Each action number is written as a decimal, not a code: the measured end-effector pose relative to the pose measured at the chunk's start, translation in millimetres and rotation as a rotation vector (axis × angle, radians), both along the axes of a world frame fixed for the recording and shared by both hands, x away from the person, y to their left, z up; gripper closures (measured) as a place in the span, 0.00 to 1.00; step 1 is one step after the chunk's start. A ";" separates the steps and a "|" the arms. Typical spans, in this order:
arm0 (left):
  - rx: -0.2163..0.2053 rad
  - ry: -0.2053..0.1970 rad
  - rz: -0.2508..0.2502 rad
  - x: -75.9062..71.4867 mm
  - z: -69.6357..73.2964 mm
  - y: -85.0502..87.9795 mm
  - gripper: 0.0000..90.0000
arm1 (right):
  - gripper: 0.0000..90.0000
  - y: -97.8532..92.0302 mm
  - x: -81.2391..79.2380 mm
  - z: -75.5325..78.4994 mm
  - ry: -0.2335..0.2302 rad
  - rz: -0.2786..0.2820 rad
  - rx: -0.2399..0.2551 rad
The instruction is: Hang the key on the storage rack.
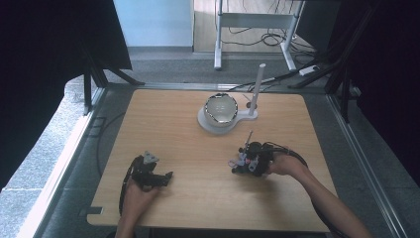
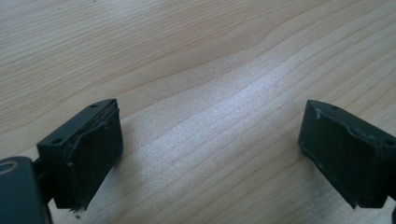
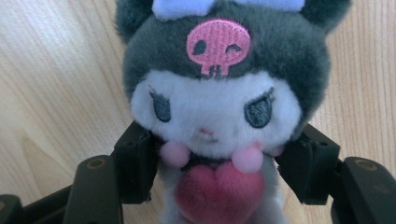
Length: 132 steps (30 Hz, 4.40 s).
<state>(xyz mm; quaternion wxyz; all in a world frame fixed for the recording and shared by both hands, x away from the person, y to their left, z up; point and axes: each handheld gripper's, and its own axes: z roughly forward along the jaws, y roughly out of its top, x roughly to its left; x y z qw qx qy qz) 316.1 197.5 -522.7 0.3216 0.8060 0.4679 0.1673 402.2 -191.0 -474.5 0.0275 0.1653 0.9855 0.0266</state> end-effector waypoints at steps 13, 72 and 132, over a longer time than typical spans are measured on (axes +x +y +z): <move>0.000 0.000 0.000 0.0 0.0 0.0 0.07 | 0.47 -6.7 2.7 16.8 -0.029 -0.048 0.051; -0.001 -0.002 0.001 0.1 -0.1 -0.1 0.07 | 0.47 -83.9 65.3 131.1 -0.063 -0.319 0.226; -0.001 0.000 -0.001 0.2 0.1 0.1 0.07 | 0.47 -94.0 146.5 198.6 -0.228 -0.477 0.302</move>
